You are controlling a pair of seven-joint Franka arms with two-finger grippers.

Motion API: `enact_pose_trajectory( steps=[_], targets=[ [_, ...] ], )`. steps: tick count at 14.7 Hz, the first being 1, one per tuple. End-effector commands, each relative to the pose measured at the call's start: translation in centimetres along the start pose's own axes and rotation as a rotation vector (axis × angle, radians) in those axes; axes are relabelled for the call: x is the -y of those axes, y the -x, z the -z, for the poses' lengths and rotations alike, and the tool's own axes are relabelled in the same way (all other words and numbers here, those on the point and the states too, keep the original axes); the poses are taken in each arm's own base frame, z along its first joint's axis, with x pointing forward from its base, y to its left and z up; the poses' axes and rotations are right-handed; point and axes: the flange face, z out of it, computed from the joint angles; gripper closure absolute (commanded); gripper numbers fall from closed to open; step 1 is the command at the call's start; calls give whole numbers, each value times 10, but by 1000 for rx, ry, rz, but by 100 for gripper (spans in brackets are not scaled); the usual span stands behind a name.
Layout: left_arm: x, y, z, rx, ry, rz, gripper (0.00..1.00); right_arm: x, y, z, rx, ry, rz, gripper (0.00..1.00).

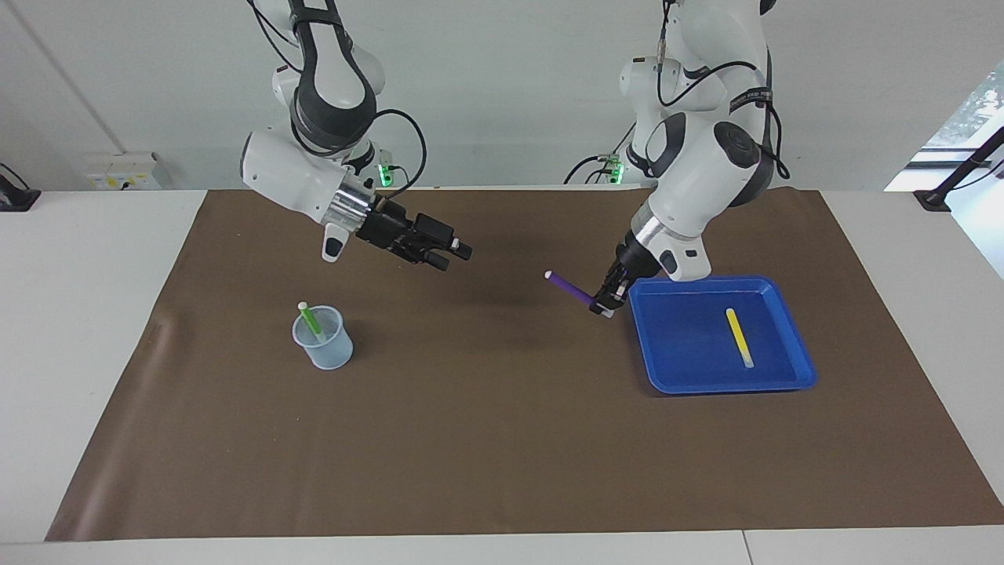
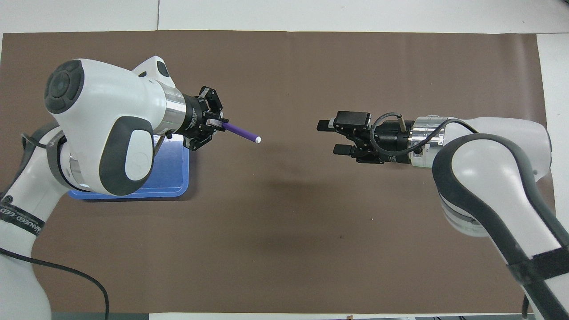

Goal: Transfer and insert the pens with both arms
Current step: 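Lift the purple pen with the left gripper toward the right gripper, then grasp the purple pen's free end with the right gripper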

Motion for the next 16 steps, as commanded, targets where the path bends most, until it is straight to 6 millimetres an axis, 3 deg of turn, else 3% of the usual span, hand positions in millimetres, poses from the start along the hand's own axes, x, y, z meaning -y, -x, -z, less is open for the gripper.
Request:
enact_pose_trajectory(
  steps=[1, 6, 8, 12, 16],
  targets=[
    [-8, 26, -12, 24, 50, 107, 100, 3, 23, -16, -39, -20, 18, 0],
    [-6, 61, -22, 44, 54, 157, 100, 3, 27, -25, -44, -9, 24, 0],
    [-4, 72, -26, 48, 53, 145, 100, -2, 22, -33, -44, 2, 17, 14],
    [-3, 87, -29, 55, 53, 126, 100, 0, 17, -38, -63, 1, 15, 16],
    [-1, 96, -32, 58, 50, 113, 100, 7, 20, -43, -59, -12, 11, 30]
  ],
)
